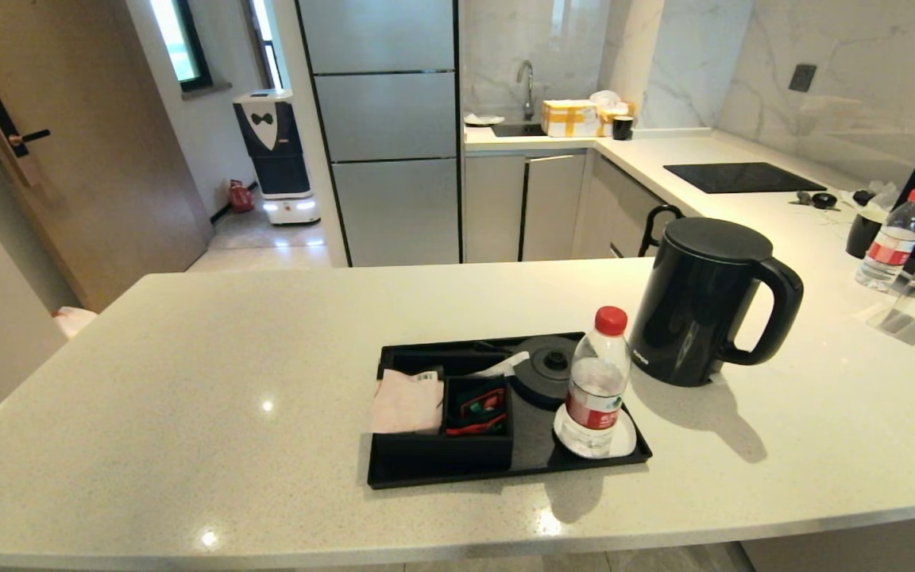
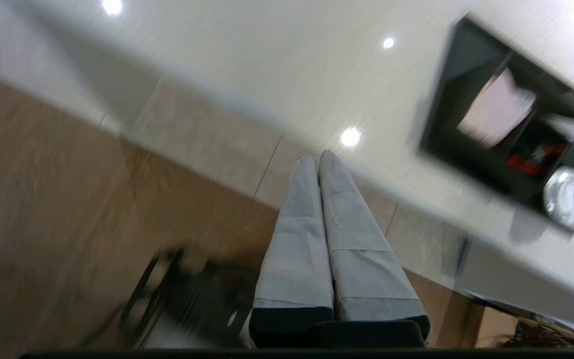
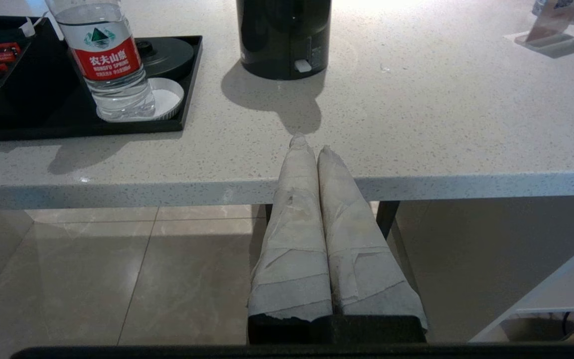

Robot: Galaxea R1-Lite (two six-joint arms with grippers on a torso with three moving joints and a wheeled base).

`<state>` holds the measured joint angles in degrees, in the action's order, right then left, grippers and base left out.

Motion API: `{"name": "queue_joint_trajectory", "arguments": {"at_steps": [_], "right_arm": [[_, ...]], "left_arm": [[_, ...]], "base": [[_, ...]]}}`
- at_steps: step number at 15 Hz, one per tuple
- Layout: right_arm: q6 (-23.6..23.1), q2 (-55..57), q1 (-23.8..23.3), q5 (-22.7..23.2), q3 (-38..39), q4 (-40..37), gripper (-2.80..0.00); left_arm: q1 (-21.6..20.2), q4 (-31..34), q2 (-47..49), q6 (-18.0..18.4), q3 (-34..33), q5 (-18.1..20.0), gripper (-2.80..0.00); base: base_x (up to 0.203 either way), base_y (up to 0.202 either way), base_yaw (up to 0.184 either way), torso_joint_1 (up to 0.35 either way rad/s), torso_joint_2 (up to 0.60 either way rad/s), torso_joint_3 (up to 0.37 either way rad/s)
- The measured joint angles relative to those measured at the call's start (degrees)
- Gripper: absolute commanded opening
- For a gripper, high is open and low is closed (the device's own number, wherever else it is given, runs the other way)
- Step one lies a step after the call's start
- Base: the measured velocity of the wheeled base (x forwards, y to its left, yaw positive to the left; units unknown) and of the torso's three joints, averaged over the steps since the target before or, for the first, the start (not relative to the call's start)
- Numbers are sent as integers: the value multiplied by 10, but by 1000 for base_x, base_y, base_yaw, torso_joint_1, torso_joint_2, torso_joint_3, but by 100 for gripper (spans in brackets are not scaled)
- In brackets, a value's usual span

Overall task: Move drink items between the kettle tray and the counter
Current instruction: Return the kettle to its original position

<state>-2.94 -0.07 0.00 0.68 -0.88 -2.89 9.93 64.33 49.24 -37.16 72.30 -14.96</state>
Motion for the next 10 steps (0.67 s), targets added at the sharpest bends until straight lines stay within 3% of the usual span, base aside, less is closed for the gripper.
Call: {"name": "queue_joint_trajectory", "arguments": {"at_steps": [2, 5, 10], "right_arm": [[0, 0, 0, 0, 0, 0, -280], [0, 0, 0, 0, 0, 0, -280], [0, 0, 0, 0, 0, 0, -280]], "left_arm": [[-43, 80, -88, 5, -12, 34, -280], [-69, 156, -206, 33, -38, 66, -280], [-86, 173, -326, 106, -120, 72, -280]], "base": [[0, 0, 0, 0, 0, 0], [0, 0, 0, 0, 0, 0], [0, 0, 0, 0, 0, 0]]}}
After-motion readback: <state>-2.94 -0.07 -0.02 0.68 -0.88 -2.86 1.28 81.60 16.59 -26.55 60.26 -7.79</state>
